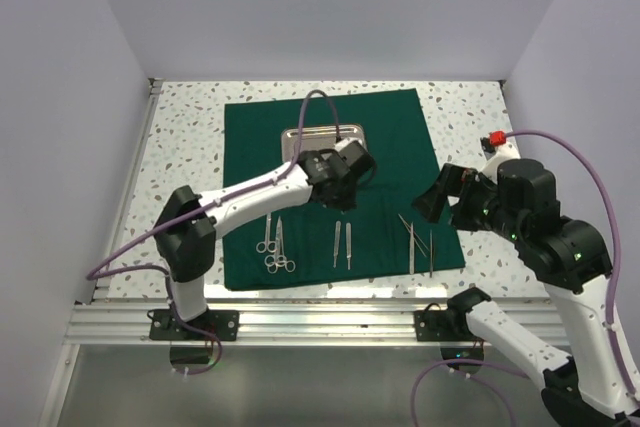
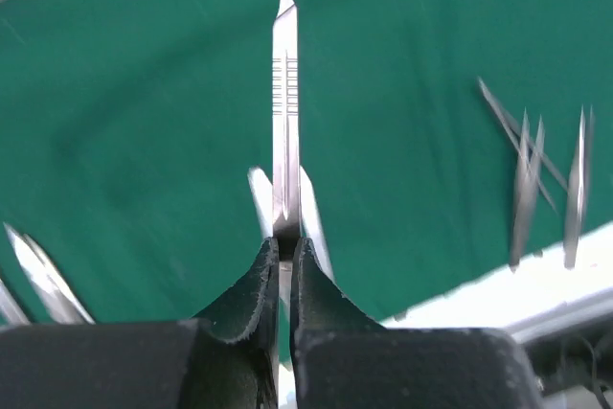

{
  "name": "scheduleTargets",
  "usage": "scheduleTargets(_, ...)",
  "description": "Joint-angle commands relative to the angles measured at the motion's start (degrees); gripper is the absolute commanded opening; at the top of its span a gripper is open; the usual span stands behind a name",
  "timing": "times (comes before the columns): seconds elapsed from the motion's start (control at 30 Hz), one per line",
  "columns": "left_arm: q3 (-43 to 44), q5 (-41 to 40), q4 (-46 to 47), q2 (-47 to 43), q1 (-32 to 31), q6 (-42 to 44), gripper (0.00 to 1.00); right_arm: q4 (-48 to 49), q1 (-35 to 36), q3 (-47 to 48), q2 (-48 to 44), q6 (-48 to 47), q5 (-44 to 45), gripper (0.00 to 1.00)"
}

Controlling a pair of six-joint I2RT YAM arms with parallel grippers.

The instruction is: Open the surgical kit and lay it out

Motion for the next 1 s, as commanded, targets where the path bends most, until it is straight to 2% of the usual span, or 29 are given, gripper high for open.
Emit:
scheduleTargets(0.0, -5.2, -5.23, -2.91, -3.73, -6.93, -12.56, 0.0, -1.74, 2.68, 1.21, -1.37, 0.51, 1.82, 0.98)
scheduleTargets(0.2, -9.43, -8.13, -3.18, -1.36, -15.03, -23.55, 0.0, -5.78, 5.05, 2.0, -3.83, -0.72, 3.32, 0.98)
scheduleTargets(0.33, -7.33, -9.71, -6.41, 2.41, -17.33, -27.42, 0.0, -7.98, 5.23, 3.66, -4.89, -1.68, 4.9, 0.98)
scheduleTargets(0.37, -5.85, -9.98, -7.39, 2.77, -17.77, -27.78, 0.05, -8.33, 5.23, 4.02, -5.07, -1.86, 4.99, 0.98)
scheduleTargets(0.4, -4.96, -10.68, -8.53, 3.12, -18.03, -28.3, 0.17, -8.94, 5.23, 4.72, -5.24, -1.77, 5.16, 0.99)
scheduleTargets(0.5, -1.71, -12.09, -11.87, 2.95, -18.39, -28.31, 0.8, -9.39, 5.32, 5.6, -4.98, -1.77, 4.99, 0.98)
scheduleTargets(0.53, -1.26, -12.87, -12.4, 2.08, -18.48, -27.53, 0.9, -9.39, 5.32, 6.13, -4.89, -1.86, 5.25, 0.98)
scheduleTargets(0.6, -1.17, -13.14, -11.18, 1.37, -18.56, -25.51, 0.91, -9.39, 5.23, 6.39, -4.54, -1.77, 5.86, 0.98)
scheduleTargets(0.73, -0.92, -11.04, -2.41, 2.06, -18.48, -14.54, 0.9, -8.51, 5.32, 6.04, -4.19, -0.46, 7.09, 0.98)
scheduleTargets(0.97, 7.08, -9.45, -2.21, 11.55, -18.39, -3.01, 0.8, -7.63, 5.23, 5.25, -3.92, 1.83, 9.73, 0.98)
